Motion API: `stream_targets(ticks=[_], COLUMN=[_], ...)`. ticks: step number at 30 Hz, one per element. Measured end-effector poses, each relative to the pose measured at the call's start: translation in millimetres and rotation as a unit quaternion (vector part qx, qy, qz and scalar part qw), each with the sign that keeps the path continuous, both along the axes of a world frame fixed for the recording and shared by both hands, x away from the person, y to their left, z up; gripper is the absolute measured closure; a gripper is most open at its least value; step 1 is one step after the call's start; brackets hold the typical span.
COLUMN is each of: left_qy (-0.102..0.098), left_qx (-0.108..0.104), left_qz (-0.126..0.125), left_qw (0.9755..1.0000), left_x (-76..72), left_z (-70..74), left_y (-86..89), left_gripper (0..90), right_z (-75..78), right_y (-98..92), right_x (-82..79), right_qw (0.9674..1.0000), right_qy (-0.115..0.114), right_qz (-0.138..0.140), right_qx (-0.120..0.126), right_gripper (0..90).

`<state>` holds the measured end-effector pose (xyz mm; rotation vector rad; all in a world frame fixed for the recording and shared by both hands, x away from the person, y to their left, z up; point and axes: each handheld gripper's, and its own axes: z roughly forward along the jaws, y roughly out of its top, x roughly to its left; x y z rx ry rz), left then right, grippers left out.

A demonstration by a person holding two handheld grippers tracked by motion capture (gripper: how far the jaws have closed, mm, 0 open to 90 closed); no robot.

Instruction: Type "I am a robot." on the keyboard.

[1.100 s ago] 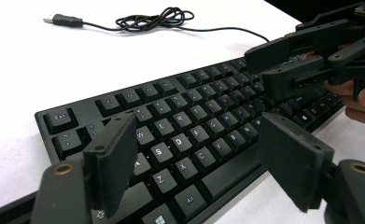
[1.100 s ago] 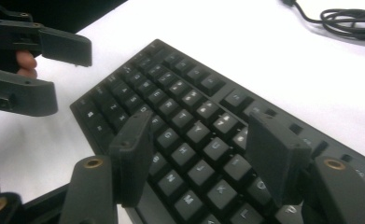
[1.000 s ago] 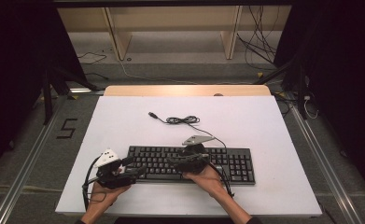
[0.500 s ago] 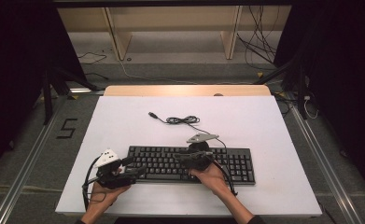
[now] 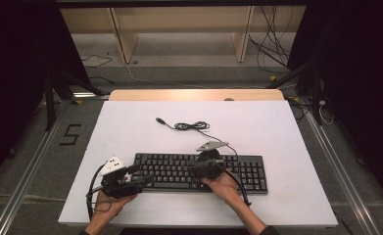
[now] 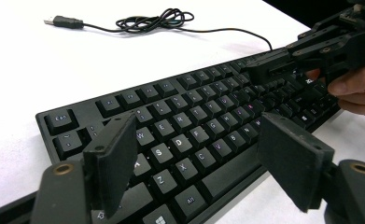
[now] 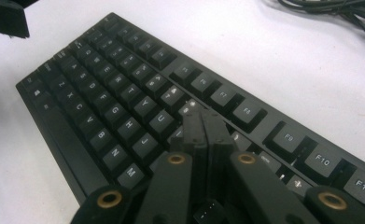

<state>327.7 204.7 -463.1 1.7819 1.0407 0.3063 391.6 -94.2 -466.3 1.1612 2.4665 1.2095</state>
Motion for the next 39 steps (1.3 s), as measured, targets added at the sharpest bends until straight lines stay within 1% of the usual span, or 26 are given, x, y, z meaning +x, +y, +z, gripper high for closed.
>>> stream_targets(ticks=[7,10,21,22,23,29,39], left_qy=[-0.001,-0.002,-0.002,-0.002,-0.002,-0.001,-0.002], left_qx=[-0.002,-0.003,-0.003,-0.001,-0.001,-0.001,-0.002], left_qz=[0.0,0.0,0.0,-0.001,-0.001,-0.001,0.0], left_qw=[1.0,1.0,1.0,1.0,1.0,1.0,1.0], left_x=[-0.3,-0.5,-0.5,-0.5,-0.5,-0.6,-0.4], left_z=[0.3,0.4,0.4,0.4,0.5,0.3,0.4], left_y=[0.0,-0.1,-0.2,0.0,-0.1,-0.4,-0.1], left_gripper=[28.3,28.4,28.3,28.3,28.3,28.3,28.3], right_z=[-3.4,-4.8,-8.9,-10.2,-11.1,-11.8,-10.9], right_y=[1.9,2.8,5.1,5.4,5.5,6.0,5.1], right_x=[0.2,0.5,0.6,1.0,0.4,0.0,0.5], right_qw=[1.0,1.0,0.9998,0.9997,0.9997,0.9997,0.9998], right_qy=[0.005,0.004,0.013,0.013,0.015,0.007,0.015], right_qz=[0.003,0.005,0.007,0.008,0.007,0.007,0.003], right_qx=[-0.005,-0.006,-0.014,-0.019,-0.018,-0.02,-0.013], right_gripper=[90.0,90.0,90.0,90.0,90.0,90.0,90.0])
